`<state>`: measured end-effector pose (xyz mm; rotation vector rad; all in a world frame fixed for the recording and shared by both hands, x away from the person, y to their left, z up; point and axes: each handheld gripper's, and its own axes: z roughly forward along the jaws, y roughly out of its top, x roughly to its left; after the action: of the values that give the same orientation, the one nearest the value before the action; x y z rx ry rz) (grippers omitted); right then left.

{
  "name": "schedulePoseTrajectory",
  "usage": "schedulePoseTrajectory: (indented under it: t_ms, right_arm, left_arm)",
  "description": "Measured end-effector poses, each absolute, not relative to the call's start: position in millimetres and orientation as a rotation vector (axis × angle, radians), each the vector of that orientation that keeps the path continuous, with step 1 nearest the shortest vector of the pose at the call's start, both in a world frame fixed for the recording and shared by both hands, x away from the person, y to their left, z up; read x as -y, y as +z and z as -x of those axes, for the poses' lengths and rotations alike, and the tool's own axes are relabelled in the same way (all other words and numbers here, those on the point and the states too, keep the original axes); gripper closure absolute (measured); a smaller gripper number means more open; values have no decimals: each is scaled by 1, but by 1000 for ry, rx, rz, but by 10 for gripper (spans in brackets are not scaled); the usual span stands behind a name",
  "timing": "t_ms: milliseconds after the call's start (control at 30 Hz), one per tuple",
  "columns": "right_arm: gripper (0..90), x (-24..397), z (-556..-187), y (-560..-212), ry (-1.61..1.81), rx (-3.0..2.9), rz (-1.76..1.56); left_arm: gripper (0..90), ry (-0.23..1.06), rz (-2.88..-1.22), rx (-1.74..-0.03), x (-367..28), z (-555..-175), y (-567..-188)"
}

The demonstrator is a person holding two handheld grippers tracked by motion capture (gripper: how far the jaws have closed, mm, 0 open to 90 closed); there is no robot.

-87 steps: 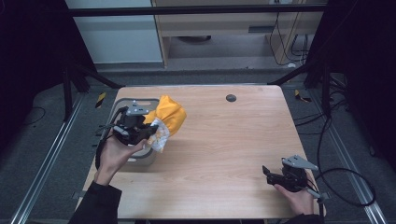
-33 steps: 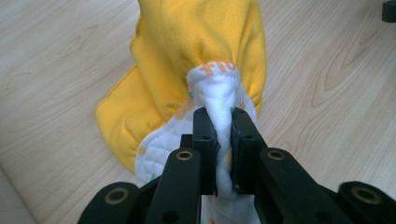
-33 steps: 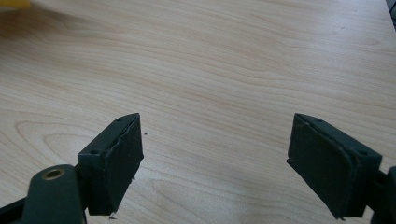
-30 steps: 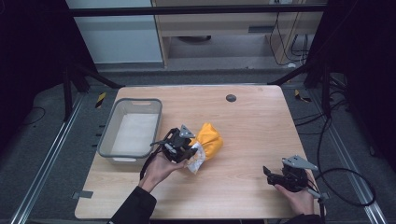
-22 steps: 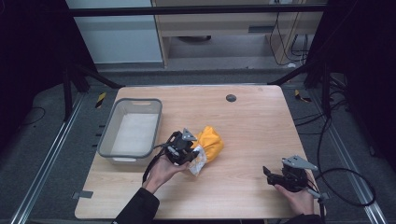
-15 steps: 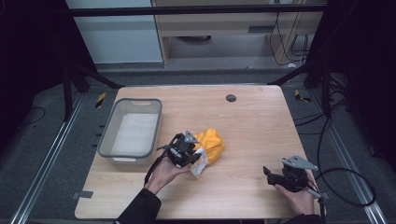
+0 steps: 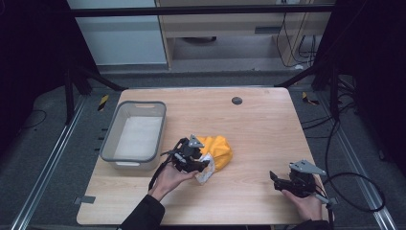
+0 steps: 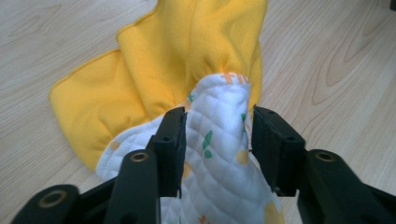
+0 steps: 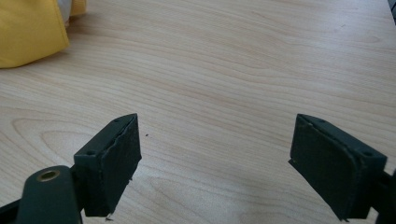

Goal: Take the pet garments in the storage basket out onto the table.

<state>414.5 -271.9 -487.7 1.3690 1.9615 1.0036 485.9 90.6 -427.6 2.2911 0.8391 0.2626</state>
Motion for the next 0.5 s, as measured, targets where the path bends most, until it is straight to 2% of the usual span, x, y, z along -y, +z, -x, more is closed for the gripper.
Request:
schedulePoseTrajectory:
  t_ms: [267, 500]
  right_arm:
    - [139, 273, -414, -487, 1020, -1944, -1385]
    - [129, 273, -414, -487, 1021, -1942, -1398]
  left_arm:
    - [342, 262, -2202, -828, -104, -478, -418]
    - [257, 277, -2169, -820, -114, -471, -418]
